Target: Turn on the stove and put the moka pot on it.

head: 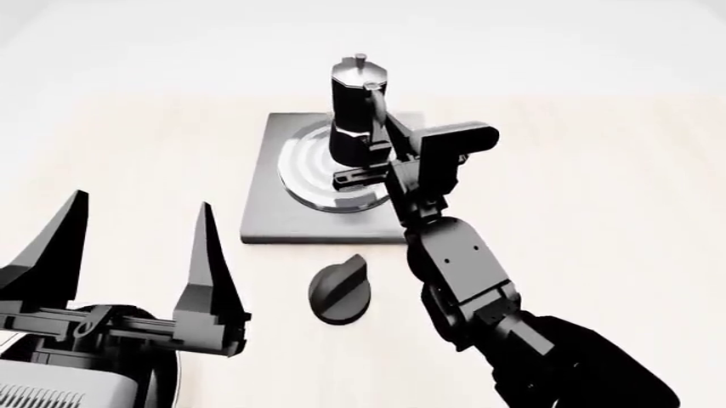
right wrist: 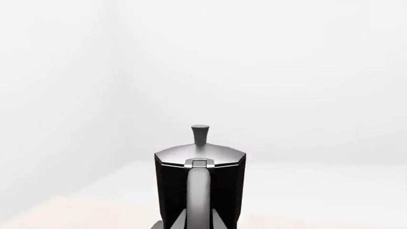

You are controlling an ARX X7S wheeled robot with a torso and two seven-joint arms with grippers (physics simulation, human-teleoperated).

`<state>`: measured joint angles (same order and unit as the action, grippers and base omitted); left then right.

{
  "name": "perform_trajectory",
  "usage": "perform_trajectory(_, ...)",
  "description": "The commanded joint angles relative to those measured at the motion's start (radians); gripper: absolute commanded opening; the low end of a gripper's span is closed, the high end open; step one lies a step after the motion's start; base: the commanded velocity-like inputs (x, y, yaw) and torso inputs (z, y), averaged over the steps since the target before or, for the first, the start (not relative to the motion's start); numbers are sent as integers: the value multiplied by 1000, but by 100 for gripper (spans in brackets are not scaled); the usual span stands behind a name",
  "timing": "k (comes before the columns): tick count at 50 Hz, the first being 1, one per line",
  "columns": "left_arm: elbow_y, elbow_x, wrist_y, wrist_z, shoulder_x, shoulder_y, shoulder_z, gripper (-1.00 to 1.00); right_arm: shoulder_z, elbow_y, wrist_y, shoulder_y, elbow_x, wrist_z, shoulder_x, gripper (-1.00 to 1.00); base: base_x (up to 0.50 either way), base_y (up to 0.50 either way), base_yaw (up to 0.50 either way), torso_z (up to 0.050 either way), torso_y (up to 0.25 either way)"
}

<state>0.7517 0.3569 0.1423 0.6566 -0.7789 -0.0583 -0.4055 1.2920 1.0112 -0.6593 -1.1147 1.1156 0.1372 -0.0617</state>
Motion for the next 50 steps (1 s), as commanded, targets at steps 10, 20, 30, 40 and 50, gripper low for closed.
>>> perform_trajectory(10, -12, 1, 10, -7, 5, 1, -4, 100, -15, -59, 10, -13, -57, 29, -15, -100, -1, 0, 0, 0, -109)
perform_trajectory(20, -15, 3, 19, -7, 7, 8, -2, 100, -22, -19, -17, 4, -61, 10, 1, -100, 0, 0, 0, 0, -30)
perform_trajectory(30, -16, 6, 30, -14, 10, 5, -3, 100, -21, -10, 18, -5, -53, 9, 4, -100, 0, 0, 0, 0, 0)
perform_trajectory(40, -19, 6, 32, -17, 13, 1, -6, 100, -28, 21, 29, 1, -42, -8, 15, -100, 0, 0, 0, 0, 0)
perform_trajectory(50, -23, 5, 46, -18, 12, 11, -2, 100, -21, -6, 37, 5, -50, 10, 5, -100, 0, 0, 0, 0, 2)
